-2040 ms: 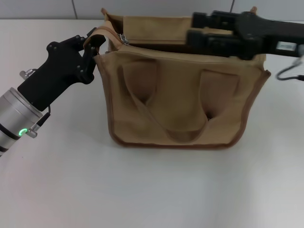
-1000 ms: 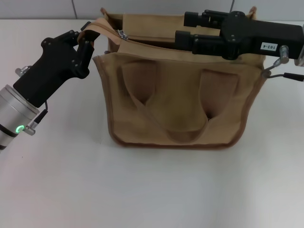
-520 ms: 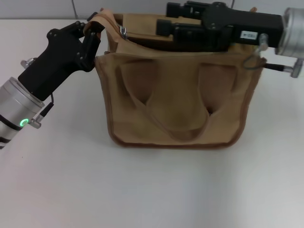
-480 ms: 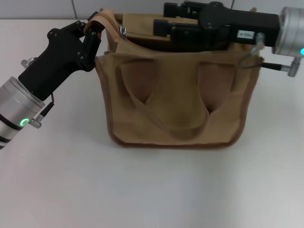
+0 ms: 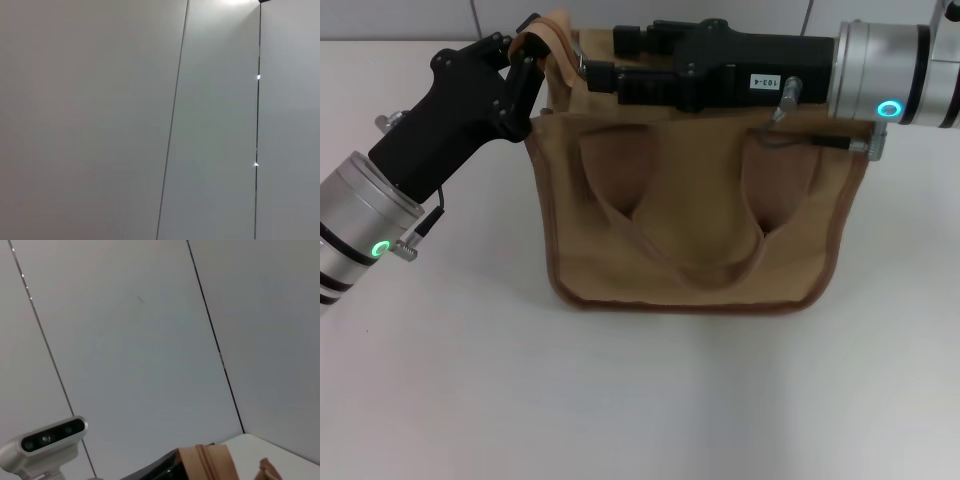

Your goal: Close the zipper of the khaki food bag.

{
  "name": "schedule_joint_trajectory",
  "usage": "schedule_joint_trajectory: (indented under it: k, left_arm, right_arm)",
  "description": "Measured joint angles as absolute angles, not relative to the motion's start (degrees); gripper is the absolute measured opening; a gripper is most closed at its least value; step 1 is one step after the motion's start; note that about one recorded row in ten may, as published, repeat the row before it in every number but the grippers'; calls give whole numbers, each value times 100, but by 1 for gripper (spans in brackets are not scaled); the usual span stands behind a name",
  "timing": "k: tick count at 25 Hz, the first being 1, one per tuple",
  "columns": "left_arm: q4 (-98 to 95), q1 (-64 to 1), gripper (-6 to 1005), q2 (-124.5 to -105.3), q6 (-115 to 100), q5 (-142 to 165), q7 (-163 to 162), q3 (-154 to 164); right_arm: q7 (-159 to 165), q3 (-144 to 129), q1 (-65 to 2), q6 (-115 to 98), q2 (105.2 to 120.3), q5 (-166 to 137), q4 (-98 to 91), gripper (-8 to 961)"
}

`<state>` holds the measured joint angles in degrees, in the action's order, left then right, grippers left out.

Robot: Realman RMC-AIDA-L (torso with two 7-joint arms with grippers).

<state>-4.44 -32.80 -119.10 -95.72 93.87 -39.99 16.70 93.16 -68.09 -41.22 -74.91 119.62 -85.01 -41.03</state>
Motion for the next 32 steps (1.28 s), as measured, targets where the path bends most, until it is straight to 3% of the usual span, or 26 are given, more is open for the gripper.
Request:
schedule_joint_trajectory:
  k: [32]
  left_arm:
    - [-439, -3317, 43, -11905, -9811, 9388, -3999, 1672]
  right_arm:
    - [8880, -7460, -3960, -7465, 11956, -7725, -3951, 732]
